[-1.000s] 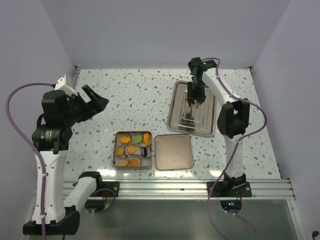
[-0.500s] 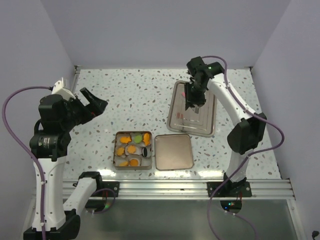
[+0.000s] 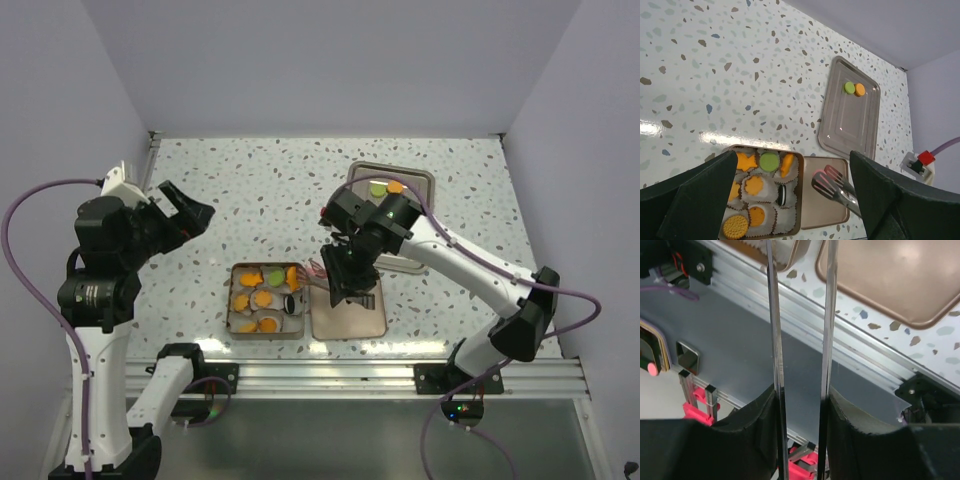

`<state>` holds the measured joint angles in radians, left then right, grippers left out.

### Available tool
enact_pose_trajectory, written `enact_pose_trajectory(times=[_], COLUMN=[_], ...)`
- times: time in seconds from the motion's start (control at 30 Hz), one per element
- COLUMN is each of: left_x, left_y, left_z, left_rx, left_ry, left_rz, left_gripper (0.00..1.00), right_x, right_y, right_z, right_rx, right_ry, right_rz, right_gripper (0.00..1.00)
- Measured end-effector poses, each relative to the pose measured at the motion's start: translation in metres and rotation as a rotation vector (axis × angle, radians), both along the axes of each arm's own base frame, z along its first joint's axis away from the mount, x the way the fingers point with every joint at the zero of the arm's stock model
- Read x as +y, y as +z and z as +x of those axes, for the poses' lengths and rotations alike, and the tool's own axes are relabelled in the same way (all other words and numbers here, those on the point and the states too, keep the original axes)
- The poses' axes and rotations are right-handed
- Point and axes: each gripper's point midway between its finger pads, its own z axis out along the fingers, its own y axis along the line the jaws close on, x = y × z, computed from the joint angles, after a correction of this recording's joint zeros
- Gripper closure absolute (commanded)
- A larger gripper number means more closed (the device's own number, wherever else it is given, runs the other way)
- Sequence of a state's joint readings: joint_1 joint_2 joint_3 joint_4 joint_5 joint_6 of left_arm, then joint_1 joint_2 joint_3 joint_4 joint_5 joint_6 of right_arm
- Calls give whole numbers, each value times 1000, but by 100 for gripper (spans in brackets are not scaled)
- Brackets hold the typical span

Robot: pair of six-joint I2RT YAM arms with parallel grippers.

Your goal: Pack the cookies

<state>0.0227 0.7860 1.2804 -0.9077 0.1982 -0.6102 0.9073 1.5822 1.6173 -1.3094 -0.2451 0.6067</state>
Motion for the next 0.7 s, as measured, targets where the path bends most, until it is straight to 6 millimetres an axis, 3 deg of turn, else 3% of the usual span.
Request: enact_pose_trajectory(times=[0.33, 0.7], left_x=[0, -1], left_y=[-6, -8], left_z=[-9, -28], left_rx=[-1, -9], left_ry=[1, 10], left_rz=[-3, -21], left_gripper=[0, 0], right_x=[25, 27], right_y=[-9, -26], right_z=[-75, -83], right_rx=[58, 83], right_ry=[118, 103], right_rz=[27, 0], right_gripper=[66, 67])
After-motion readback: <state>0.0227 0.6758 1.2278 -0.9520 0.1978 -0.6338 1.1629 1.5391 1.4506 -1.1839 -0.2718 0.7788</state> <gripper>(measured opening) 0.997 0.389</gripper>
